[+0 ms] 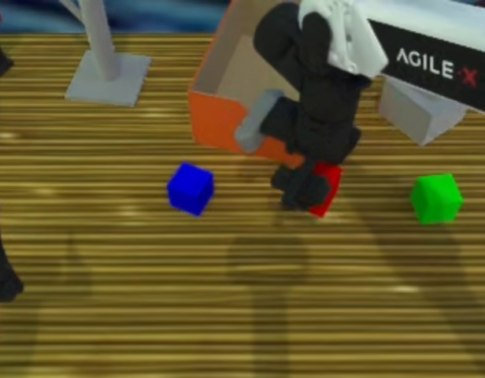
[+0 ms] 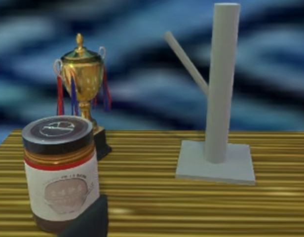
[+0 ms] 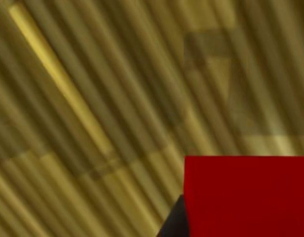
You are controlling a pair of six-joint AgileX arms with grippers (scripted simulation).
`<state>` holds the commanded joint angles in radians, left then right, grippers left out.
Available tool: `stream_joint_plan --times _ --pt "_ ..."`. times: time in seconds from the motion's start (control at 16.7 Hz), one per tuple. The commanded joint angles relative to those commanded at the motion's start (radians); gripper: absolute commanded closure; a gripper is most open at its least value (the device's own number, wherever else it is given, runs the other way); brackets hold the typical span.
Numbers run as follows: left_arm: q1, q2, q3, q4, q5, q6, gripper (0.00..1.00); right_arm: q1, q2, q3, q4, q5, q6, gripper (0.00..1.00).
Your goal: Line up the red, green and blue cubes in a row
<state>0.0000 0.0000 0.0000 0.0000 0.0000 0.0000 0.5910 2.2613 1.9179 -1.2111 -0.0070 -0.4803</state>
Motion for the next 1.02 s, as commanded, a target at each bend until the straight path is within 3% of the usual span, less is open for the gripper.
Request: stream_joint_plan --times 0.54,1.02 --pt "0.0 0.0 0.0 0.0 0.0 0.0 0.0 0.368 0.108 0.247 -0.138 0.0 -0.091 1.0" --pt "0.0 0.0 0.0 0.0 0.0 0.0 0.0 0.394 0.11 0.247 -0.128 -0.001 -0.096 1.0"
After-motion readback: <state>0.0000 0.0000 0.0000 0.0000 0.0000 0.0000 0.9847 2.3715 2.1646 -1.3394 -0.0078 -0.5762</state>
